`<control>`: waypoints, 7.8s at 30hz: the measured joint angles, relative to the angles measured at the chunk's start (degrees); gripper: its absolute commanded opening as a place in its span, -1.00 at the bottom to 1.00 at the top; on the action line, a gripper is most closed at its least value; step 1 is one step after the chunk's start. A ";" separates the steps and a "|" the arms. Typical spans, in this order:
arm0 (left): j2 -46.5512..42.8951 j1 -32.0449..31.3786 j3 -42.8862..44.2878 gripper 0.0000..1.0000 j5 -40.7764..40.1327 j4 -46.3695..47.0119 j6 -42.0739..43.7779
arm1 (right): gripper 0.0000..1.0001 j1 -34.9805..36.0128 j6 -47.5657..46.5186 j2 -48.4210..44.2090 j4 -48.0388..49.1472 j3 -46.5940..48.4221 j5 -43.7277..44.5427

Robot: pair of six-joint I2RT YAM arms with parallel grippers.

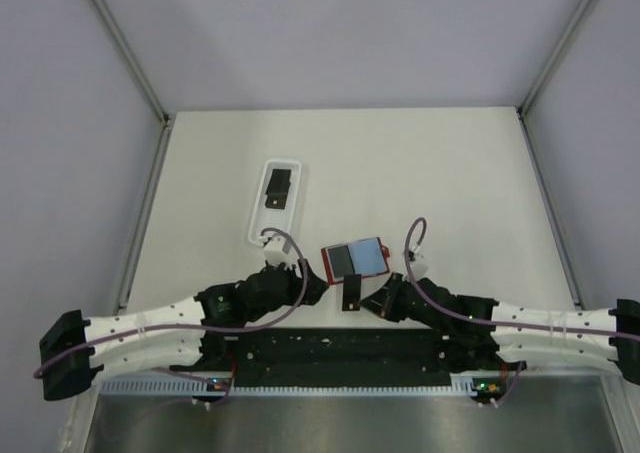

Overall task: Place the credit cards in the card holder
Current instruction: Pick up the credit card at the corner of the board, then turn over the card slot in the card holder.

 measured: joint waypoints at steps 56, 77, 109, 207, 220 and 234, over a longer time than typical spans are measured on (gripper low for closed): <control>-9.73 9.09 -6.23 -1.00 33.35 28.65 -3.91 | -0.24 -12.55 -7.50 -5.25 27.71 -2.71 -25.03; -4.76 9.11 -6.23 -1.00 36.54 31.69 -4.33 | -0.55 -12.55 -9.38 -4.42 25.62 -1.99 -25.05; -1.70 18.60 8.24 -0.01 17.16 4.68 7.17 | -1.00 -29.99 -34.16 9.79 -27.89 29.29 -15.61; 40.98 18.62 10.88 -1.00 29.86 24.76 13.00 | -1.00 -42.07 -30.29 38.03 0.57 22.58 -44.59; 40.98 18.62 10.88 -1.00 29.86 24.81 12.83 | -1.00 -43.65 -31.36 24.37 -12.63 22.58 -31.61; 41.03 18.62 10.88 -1.00 29.88 24.85 12.81 | -1.00 -43.67 -35.34 23.41 -13.33 17.14 -32.74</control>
